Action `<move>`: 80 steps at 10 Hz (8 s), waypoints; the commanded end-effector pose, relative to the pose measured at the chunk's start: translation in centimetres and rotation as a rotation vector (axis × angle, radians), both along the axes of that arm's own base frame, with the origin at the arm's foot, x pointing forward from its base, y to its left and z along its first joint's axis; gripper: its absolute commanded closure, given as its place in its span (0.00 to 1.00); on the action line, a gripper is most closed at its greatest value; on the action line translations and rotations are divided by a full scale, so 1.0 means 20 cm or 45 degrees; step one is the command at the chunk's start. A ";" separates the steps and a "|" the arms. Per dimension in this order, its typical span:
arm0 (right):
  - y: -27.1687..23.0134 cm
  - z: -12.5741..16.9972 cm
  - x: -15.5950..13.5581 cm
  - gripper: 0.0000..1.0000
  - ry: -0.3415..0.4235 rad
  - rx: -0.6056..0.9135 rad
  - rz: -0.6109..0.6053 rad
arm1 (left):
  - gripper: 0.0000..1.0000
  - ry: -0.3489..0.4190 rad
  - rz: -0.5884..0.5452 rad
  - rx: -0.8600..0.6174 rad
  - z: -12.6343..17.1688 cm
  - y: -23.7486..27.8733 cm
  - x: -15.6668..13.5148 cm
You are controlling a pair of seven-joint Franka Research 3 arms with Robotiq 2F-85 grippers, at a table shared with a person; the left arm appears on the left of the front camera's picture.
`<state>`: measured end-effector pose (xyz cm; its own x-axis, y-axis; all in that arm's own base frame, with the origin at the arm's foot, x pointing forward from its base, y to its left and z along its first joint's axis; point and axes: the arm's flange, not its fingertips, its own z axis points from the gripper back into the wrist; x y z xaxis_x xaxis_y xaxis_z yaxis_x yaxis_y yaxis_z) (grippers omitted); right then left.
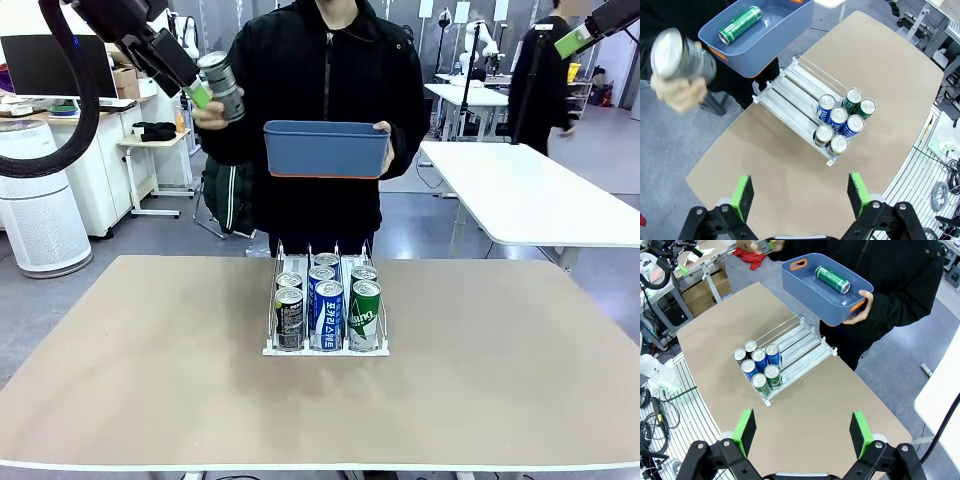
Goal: Fill the beverage cans into the dispenser.
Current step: Pick up the Pepsi coke handed by the human.
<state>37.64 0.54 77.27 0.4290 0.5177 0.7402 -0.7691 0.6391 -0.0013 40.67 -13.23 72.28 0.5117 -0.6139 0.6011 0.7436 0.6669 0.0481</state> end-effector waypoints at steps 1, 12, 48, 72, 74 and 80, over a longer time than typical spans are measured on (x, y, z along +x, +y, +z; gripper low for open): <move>0.00 -0.01 0.00 0.00 0.004 0.001 0.003 | 0.00 0.000 -0.007 -0.006 0.00 0.01 0.00; 0.00 -0.01 0.00 0.00 0.004 0.001 0.003 | 0.00 0.000 -0.007 -0.006 0.00 0.01 0.00; 0.00 -0.01 0.00 0.00 0.004 0.001 0.003 | 0.00 -0.165 -0.132 0.126 -0.16 0.10 0.35; 0.00 -0.01 0.00 0.00 0.004 0.001 0.003 | 0.62 -0.126 -0.060 0.158 -0.20 0.06 0.40; 0.00 -0.01 0.00 0.00 0.004 0.001 0.003 | 0.82 -0.124 -0.055 0.162 -0.20 0.06 0.39; 0.00 -0.01 0.00 0.00 0.004 0.001 0.003 | 0.62 -0.120 -0.084 0.159 -0.21 0.05 0.39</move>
